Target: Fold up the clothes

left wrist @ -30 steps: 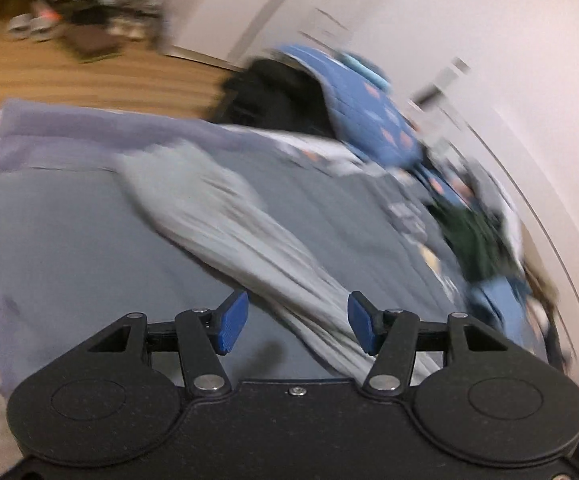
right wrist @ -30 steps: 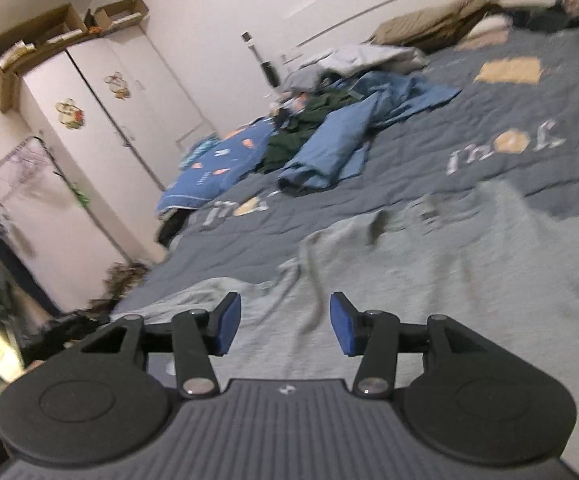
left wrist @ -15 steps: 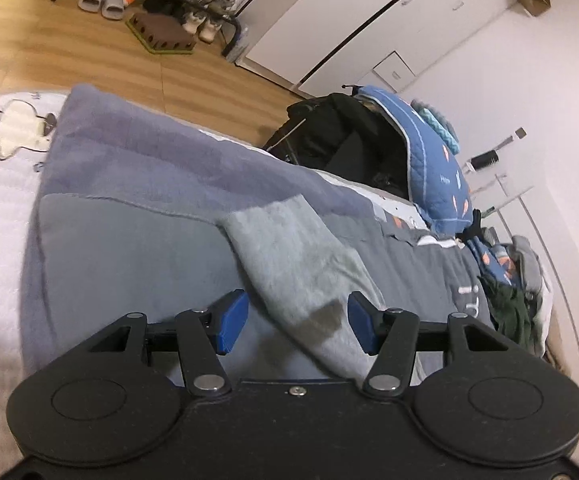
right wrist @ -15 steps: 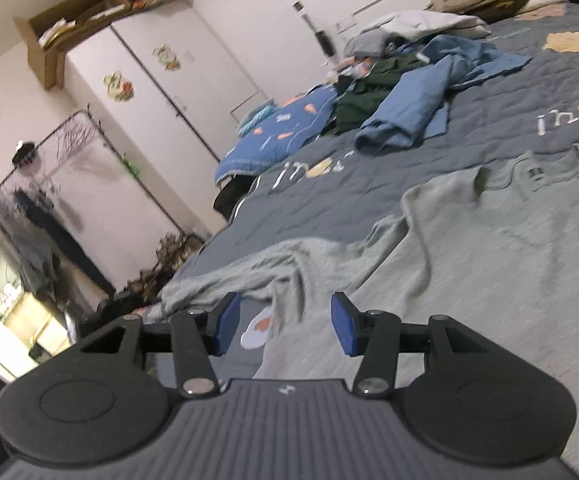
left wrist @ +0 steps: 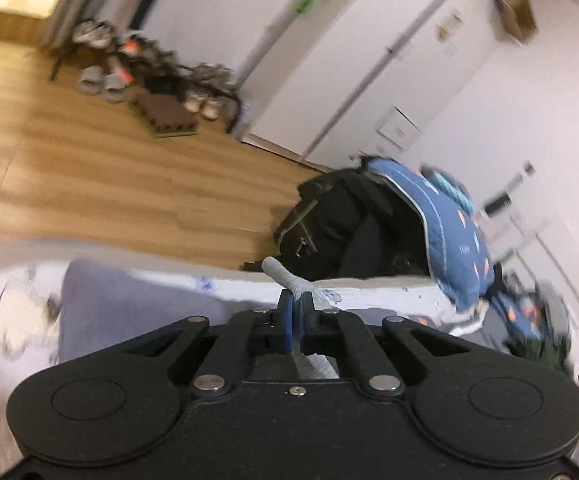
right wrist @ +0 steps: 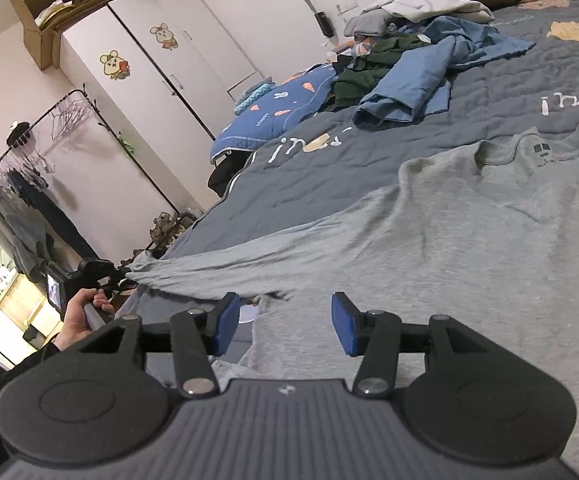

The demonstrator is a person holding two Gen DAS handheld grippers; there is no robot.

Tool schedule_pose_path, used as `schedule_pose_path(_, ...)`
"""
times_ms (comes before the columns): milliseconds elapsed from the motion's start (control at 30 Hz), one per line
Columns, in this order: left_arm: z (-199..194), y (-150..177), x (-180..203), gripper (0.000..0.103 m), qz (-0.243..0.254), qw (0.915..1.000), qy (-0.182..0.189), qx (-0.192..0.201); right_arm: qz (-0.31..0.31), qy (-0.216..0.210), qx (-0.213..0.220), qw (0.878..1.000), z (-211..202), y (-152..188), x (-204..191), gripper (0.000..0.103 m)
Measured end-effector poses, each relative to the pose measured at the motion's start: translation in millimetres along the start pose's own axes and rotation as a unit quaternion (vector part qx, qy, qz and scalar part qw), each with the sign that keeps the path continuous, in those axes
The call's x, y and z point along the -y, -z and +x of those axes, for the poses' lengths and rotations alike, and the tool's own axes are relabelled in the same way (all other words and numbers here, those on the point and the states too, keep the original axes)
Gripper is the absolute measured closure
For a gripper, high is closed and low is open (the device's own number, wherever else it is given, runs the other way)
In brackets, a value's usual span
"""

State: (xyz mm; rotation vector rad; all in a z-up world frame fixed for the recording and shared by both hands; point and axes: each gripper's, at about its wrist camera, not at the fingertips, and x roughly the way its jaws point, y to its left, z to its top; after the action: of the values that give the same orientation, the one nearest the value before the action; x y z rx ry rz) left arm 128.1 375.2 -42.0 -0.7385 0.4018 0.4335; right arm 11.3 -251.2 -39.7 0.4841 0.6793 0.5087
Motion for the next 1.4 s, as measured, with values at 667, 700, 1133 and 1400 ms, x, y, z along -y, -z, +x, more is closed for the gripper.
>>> schedule_pose_path(667,-63.1,9.7,115.0,0.1,0.138,0.9803,0.141,0.004,0.02,0.018,0.031,0.999,-23.1,-17.8,16.2,0.053)
schedule_pose_path(700,-75.9,19.3,133.1,0.1,0.148,0.9744,0.169,0.0,0.022,0.021,0.037,0.999,-27.9,-20.5,18.0,0.053)
schedule_pose_path(1133,-207.2,280.1,322.0,0.1,0.279,0.8534,0.409,-0.162,0.083,0.079,0.107,0.988,-112.1,-55.2,73.7,0.051)
schedule_pose_path(1400,-216.2,401.6,324.2,0.095,0.399,0.8008,0.38,-0.235,0.144,0.111,0.071,0.981,-114.9,-53.8,120.2,0.049)
